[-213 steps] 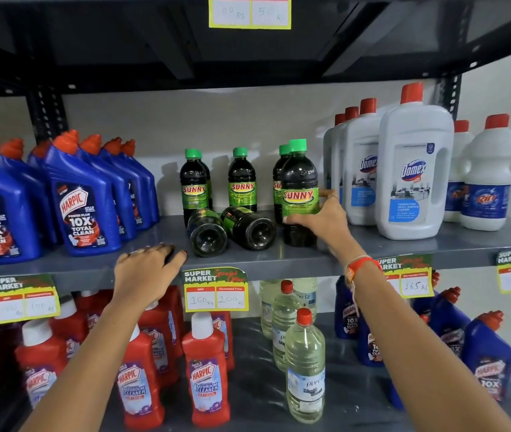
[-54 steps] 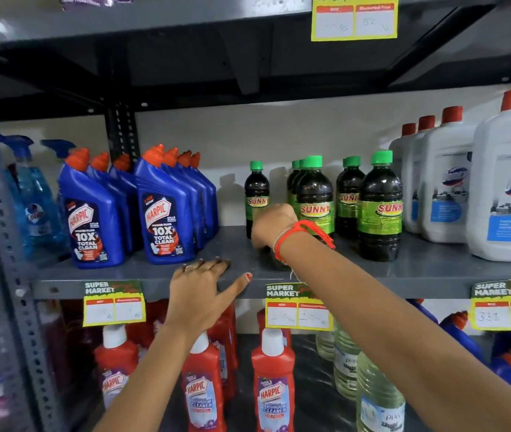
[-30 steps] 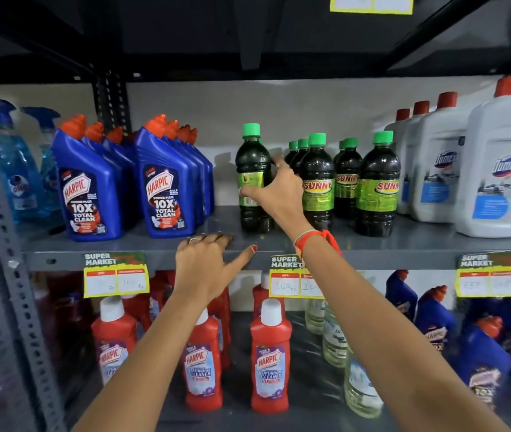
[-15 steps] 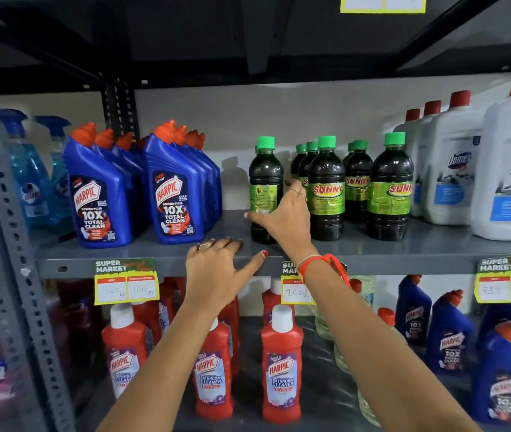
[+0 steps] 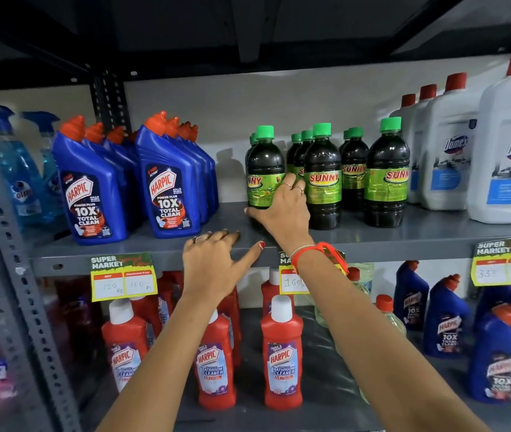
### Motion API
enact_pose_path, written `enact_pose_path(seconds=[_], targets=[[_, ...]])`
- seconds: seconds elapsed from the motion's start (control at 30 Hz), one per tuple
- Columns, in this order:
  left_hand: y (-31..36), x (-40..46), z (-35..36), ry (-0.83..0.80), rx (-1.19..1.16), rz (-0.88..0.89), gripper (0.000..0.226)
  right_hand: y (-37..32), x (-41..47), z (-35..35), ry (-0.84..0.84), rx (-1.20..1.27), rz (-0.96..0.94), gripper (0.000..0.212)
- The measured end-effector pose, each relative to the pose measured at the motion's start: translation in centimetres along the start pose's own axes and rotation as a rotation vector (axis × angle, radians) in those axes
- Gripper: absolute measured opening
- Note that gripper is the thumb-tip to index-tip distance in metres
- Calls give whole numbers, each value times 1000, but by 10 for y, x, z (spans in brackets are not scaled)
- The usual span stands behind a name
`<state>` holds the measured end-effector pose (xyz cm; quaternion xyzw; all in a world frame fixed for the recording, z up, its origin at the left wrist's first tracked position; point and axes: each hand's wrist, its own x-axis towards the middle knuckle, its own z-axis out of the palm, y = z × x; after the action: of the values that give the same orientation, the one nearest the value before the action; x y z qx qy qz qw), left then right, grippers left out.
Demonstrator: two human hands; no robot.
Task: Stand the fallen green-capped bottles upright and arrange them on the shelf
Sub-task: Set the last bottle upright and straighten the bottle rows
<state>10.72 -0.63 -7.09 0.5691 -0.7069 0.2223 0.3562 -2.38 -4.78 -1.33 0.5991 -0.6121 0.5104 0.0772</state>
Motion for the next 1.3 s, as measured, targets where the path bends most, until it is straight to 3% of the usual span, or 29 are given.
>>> enact_pose_path(seconds=[0.37,0.47,0.67,0.83,1.3], targets=[[1,0,-2,-9,-26,0,74,6,1,-6,-134,273,81,88],[2,0,-3,-16,-21,2,76,7,0,-6,-169,266,104,92],[3,-1,-4,-24,-24,-10,76,8,3,-11,-253,286,127,77],[4,-1,-4,-12,-23,-12,73,7,8,-7,-330,360,162,76],[3,-1,-3,-9,-16,-10,73,8,13,0,-357,431,169,72]])
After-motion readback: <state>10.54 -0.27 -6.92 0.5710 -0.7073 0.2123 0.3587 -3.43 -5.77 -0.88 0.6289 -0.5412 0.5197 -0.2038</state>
